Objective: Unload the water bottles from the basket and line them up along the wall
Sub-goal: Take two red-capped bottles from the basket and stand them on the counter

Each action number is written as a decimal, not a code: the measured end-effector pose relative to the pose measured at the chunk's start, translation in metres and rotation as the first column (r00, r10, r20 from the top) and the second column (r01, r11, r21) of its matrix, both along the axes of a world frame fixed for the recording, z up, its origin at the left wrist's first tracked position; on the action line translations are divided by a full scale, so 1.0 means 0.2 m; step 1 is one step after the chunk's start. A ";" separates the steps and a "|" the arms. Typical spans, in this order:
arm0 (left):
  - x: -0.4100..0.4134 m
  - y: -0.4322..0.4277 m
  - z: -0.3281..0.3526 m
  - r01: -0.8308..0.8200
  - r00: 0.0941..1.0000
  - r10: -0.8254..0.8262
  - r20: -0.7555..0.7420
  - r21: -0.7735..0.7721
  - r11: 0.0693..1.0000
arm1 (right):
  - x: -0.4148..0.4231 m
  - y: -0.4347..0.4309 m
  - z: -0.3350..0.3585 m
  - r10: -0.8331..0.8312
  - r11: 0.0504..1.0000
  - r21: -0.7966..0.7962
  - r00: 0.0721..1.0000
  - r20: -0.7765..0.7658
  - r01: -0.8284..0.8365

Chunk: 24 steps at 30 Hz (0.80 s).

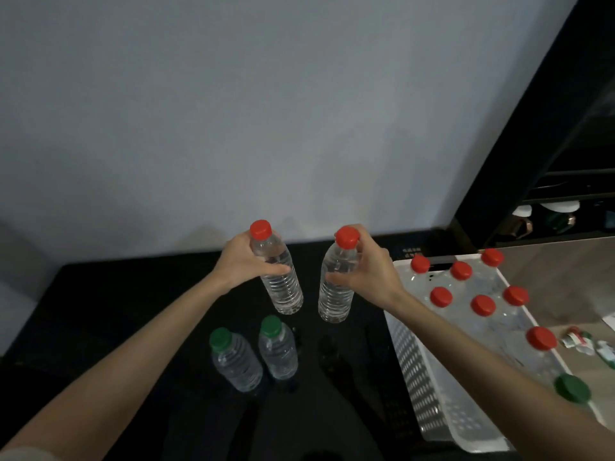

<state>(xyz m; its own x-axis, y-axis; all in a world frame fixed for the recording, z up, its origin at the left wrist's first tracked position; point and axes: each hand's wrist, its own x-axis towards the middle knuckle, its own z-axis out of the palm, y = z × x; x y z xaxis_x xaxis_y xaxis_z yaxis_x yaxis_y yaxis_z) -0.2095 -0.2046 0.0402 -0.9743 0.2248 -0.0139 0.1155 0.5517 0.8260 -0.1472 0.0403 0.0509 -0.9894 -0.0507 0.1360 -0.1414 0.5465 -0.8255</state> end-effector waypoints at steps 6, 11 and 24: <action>-0.10 -0.08 -0.21 0.069 0.993 -0.065 0.098 -0.045 0.997 | -0.14 -0.15 -0.23 0.041 0.999 0.022 0.993 0.112 -0.044; -0.17 -0.13 -0.32 0.224 0.968 -0.210 0.142 -0.097 0.970 | -0.20 -0.23 -0.38 0.104 0.992 0.055 0.984 0.145 -0.113; -0.19 -0.15 -0.40 0.348 0.906 -0.331 0.264 -0.020 0.937 | -0.29 -0.22 -0.49 0.142 0.989 0.018 0.974 0.175 -0.148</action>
